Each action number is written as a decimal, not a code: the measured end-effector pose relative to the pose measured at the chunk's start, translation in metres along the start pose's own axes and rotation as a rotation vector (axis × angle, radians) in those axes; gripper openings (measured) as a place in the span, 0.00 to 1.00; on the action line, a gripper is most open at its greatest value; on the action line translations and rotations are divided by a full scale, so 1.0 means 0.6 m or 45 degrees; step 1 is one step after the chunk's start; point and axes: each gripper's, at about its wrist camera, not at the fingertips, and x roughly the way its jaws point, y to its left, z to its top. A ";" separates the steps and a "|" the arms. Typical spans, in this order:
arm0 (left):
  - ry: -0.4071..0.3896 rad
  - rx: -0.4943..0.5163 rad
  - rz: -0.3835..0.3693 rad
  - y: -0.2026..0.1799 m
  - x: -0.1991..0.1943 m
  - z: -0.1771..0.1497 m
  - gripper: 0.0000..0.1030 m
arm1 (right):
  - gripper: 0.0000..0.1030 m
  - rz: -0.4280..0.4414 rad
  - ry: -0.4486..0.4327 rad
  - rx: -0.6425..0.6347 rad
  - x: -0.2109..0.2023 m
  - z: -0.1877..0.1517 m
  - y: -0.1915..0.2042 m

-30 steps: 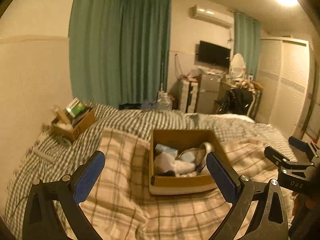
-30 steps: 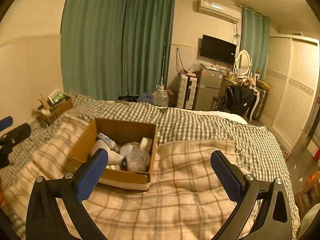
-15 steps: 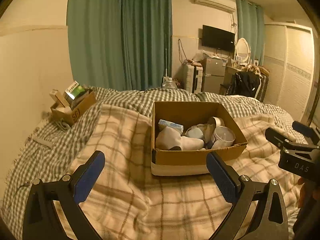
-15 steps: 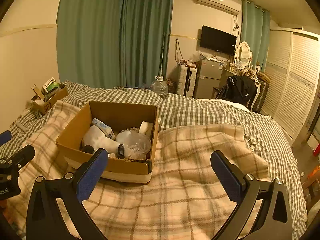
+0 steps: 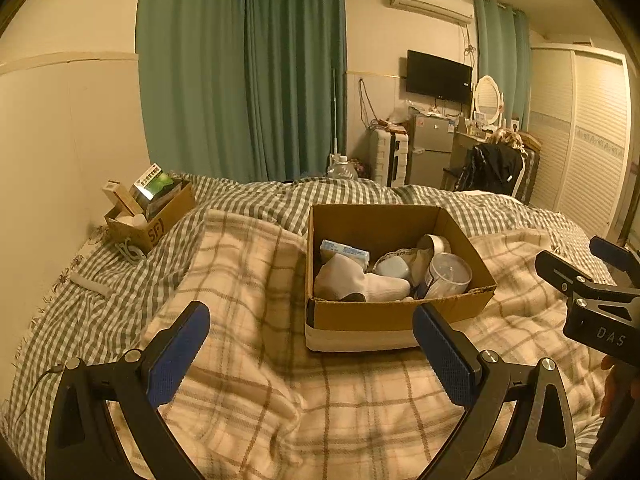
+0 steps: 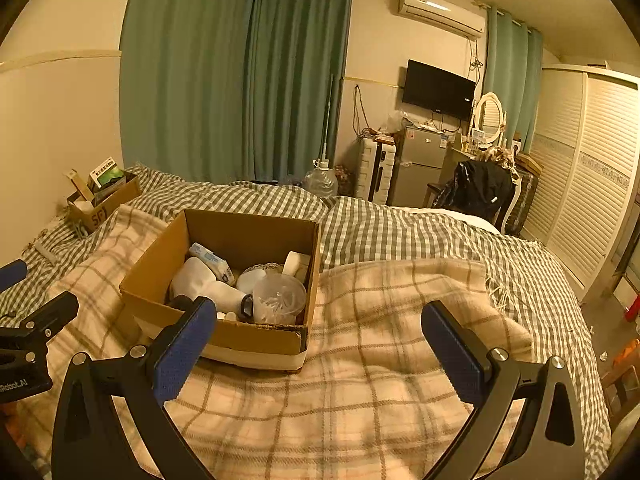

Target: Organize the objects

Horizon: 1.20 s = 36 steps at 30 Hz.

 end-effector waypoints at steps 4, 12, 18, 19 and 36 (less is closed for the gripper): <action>0.010 0.000 -0.001 0.002 0.002 -0.002 1.00 | 1.00 -0.001 0.005 0.001 0.002 0.000 0.000; 0.011 0.002 0.003 0.003 0.004 -0.002 1.00 | 1.00 0.003 0.010 0.000 0.003 -0.001 0.000; 0.013 0.002 0.004 0.002 0.004 -0.002 1.00 | 1.00 0.005 0.013 -0.004 0.004 -0.002 0.001; 0.012 0.002 0.004 0.003 0.003 -0.003 1.00 | 1.00 0.006 0.013 -0.003 0.004 -0.002 0.001; 0.007 0.021 0.001 0.002 0.002 -0.002 1.00 | 1.00 0.004 0.018 -0.004 0.007 -0.005 0.003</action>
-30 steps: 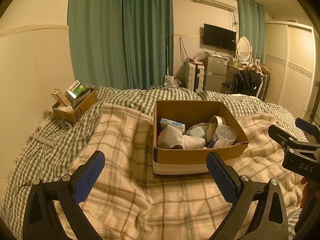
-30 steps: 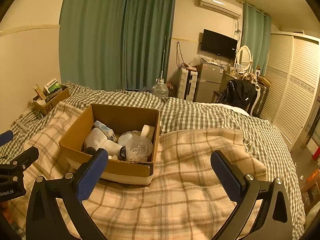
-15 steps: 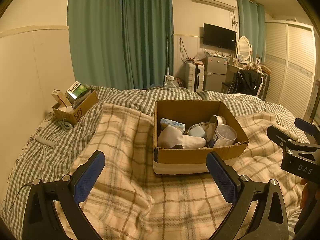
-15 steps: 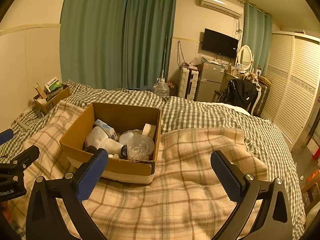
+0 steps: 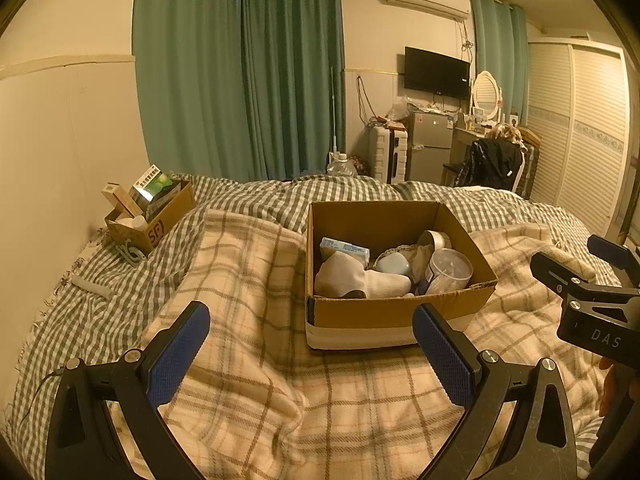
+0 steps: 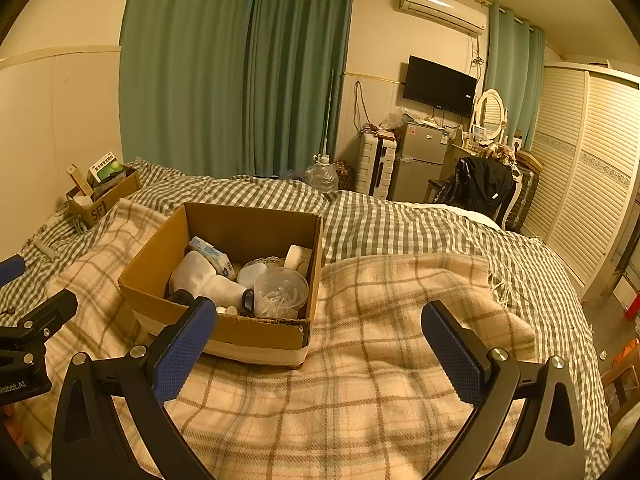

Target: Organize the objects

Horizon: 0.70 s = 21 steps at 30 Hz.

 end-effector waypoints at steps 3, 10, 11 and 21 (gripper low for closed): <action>0.001 0.008 0.008 -0.001 0.001 0.000 1.00 | 1.00 0.001 0.002 0.001 0.001 -0.001 0.000; -0.008 0.008 0.017 -0.001 0.001 -0.001 1.00 | 1.00 -0.006 0.008 0.002 0.003 -0.003 0.000; -0.009 0.005 0.020 -0.001 0.001 -0.001 1.00 | 1.00 -0.008 0.008 0.001 0.004 -0.003 0.001; -0.017 0.004 0.021 0.000 -0.001 -0.001 1.00 | 1.00 -0.011 0.010 -0.001 0.004 -0.003 0.001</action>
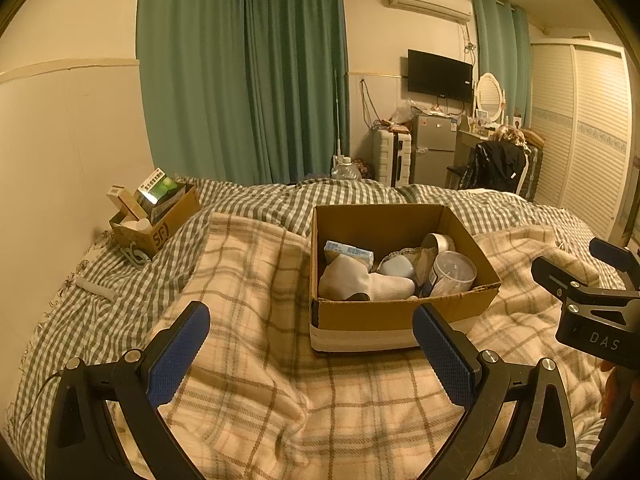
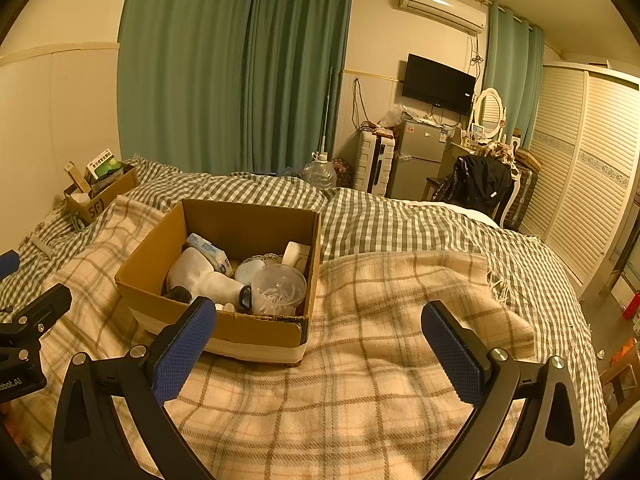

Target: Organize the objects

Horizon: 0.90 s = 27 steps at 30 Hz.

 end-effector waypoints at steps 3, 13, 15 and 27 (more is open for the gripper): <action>0.001 0.002 -0.001 0.000 0.000 0.000 1.00 | 1.00 0.000 0.001 0.000 0.000 0.000 0.000; 0.003 0.004 -0.003 0.001 0.001 0.000 1.00 | 1.00 0.002 0.002 0.000 0.000 0.000 0.000; 0.002 0.003 -0.001 0.000 0.000 0.000 1.00 | 1.00 0.001 0.002 0.000 0.001 -0.001 0.000; 0.001 0.003 -0.001 0.000 0.000 0.000 1.00 | 1.00 0.002 0.006 0.000 0.002 -0.002 0.000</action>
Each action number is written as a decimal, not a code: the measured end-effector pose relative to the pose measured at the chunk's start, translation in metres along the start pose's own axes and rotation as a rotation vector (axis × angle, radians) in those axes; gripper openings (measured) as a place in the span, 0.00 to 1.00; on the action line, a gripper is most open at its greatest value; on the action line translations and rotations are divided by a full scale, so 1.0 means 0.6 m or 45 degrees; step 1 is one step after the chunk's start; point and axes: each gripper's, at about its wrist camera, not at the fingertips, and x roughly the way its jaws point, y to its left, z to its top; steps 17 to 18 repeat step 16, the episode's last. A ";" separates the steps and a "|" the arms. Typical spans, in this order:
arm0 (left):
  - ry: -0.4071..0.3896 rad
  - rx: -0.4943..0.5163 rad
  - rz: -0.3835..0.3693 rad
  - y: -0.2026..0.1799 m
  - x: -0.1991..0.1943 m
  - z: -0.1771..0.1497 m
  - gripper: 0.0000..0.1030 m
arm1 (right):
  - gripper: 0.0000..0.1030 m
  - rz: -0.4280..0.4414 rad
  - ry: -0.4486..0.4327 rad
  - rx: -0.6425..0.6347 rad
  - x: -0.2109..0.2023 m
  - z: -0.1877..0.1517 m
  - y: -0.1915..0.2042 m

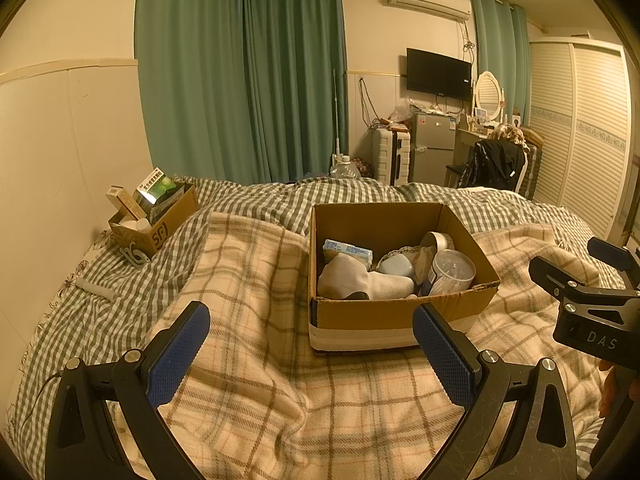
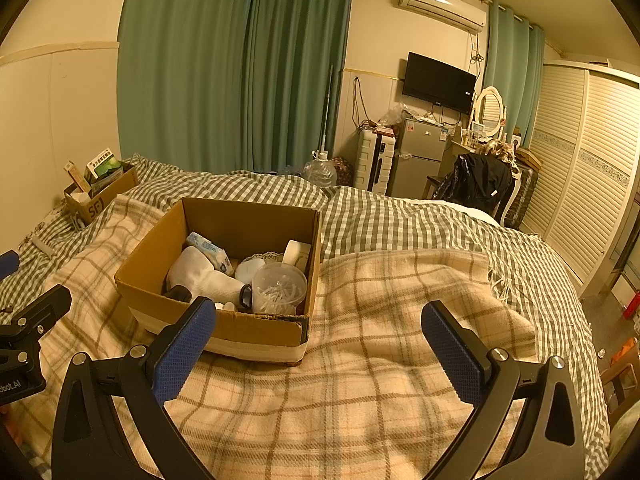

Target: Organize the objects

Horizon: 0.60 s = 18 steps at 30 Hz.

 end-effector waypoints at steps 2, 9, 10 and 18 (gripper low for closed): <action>-0.009 -0.007 -0.001 0.001 -0.001 0.000 1.00 | 1.00 0.001 0.001 -0.001 0.000 -0.001 0.000; -0.007 0.001 0.000 -0.001 0.001 -0.001 1.00 | 1.00 0.000 0.001 -0.002 0.001 -0.001 0.000; -0.007 0.003 -0.004 -0.001 0.001 -0.002 1.00 | 1.00 0.000 0.001 -0.001 0.001 -0.001 0.000; -0.005 0.012 -0.014 -0.003 0.001 -0.006 1.00 | 1.00 0.000 0.007 -0.001 0.002 -0.003 0.001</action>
